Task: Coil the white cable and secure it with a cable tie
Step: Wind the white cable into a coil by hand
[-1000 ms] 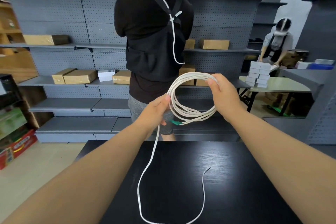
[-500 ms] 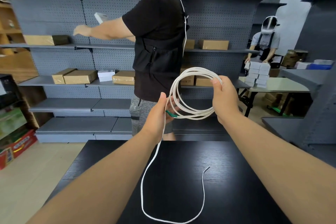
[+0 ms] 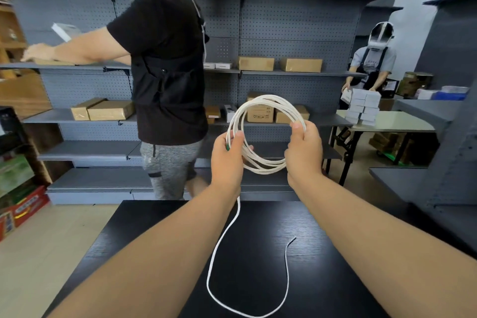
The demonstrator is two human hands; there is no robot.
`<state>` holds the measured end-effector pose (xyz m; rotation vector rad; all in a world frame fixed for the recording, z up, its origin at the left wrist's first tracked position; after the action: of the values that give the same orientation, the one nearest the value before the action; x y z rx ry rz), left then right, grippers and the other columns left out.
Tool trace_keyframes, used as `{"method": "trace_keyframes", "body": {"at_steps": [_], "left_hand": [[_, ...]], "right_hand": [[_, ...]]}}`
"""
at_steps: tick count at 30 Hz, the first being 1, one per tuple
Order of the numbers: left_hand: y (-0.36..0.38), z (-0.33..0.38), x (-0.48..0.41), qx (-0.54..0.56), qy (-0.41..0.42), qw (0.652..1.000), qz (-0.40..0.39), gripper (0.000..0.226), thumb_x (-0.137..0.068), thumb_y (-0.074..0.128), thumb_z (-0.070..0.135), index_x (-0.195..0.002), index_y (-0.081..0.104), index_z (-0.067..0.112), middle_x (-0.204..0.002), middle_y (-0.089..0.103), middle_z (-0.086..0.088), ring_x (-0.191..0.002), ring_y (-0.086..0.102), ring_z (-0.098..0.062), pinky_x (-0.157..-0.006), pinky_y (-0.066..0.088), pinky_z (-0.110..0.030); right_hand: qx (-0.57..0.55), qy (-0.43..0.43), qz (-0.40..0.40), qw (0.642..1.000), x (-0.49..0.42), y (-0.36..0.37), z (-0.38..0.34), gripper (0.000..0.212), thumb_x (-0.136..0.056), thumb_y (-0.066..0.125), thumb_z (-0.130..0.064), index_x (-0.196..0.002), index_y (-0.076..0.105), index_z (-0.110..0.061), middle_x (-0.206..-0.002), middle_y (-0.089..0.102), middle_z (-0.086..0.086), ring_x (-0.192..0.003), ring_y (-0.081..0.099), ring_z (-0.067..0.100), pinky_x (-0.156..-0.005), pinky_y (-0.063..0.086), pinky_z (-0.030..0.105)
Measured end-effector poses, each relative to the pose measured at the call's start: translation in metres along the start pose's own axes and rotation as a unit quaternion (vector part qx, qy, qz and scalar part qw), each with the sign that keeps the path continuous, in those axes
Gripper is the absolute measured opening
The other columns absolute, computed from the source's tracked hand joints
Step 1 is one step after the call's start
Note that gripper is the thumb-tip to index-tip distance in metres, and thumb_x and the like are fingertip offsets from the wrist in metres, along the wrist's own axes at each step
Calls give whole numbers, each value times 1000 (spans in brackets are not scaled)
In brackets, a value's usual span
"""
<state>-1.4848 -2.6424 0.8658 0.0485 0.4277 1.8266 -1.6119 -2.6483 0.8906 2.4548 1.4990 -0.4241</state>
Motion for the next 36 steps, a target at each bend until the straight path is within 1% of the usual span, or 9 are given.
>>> {"method": "trace_keyframes", "body": {"at_steps": [5,8,11,14,19,26,29,32,36], "left_hand": [[8,7,0,56,-15,998,-4,17,-95,47,35,-95,53,19,-92,64,-2,-80,68,-16,-83,56,-37],[8,9,-2,33,-7,999,-17,25,-96,45,38,-96,50,13,-71,58,-2,-58,60,-12,-71,55,-35],[6,10,-4,-31,34,999,-15,31,-95,44,42,-82,45,13,-56,44,2,-43,44,-9,-59,47,-34],[5,16,-5,-64,53,997,-9,37,-94,40,47,-75,41,15,-53,36,3,-43,33,-11,-49,38,-29],[3,22,-9,-21,14,1000,-7,47,-96,24,52,-87,48,12,-54,29,3,-44,23,-10,-44,23,-26],[-11,29,-23,-145,103,983,46,42,-94,28,51,-59,34,29,-53,32,8,-49,27,-14,-48,25,-32],[-17,36,-23,-240,155,957,43,40,-100,26,40,-65,36,23,-62,40,2,-55,35,-12,-54,30,-29],[-21,38,-24,-329,195,924,-5,38,-101,25,35,-76,44,15,-66,44,1,-59,39,-12,-55,23,-32],[-21,31,-23,-422,221,876,-74,37,-101,25,35,-79,44,11,-63,44,2,-63,42,-20,-56,27,-34]], "right_hand": [[-23,12,18,1000,16,7,4,19,-97,33,-32,-87,50,-29,-67,43,-7,-62,42,13,-66,41,37],[-45,33,26,998,21,6,7,19,-99,32,-27,-94,49,-22,-68,44,-5,-59,43,13,-60,44,31],[-66,66,22,995,27,6,10,19,-100,31,-27,-99,49,-20,-68,43,-4,-56,45,10,-64,46,31],[-68,95,11,993,32,7,15,20,-100,31,-27,-99,49,-19,-63,42,-1,-60,50,13,-61,41,26],[-100,134,2,986,39,13,18,22,-100,31,-28,-86,47,-24,-63,47,-1,-63,53,15,-62,40,25],[-207,233,-125,942,38,19,24,16,-98,44,-27,-97,55,-16,-84,63,5,-86,63,18,-90,50,38],[-153,175,-171,958,26,16,23,24,-94,50,-34,-113,50,-19,-105,63,1,-98,64,16,-95,49,41],[-35,61,-209,975,9,9,14,40,-90,54,-41,-124,39,-28,-111,60,-6,-104,62,15,-100,46,43],[168,-60,-315,932,-4,13,-6,48,-92,49,-38,-136,34,-28,-118,55,-10,-106,58,12,-98,41,30]]}}
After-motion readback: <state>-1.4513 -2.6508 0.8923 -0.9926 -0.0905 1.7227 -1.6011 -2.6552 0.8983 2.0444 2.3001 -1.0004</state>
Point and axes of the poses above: each hand's wrist, its own x-axis away from the middle knuckle, its own y-axis out of the palm, z = x × y, the point moved 2 cm from there along -x, towards the middle knuckle
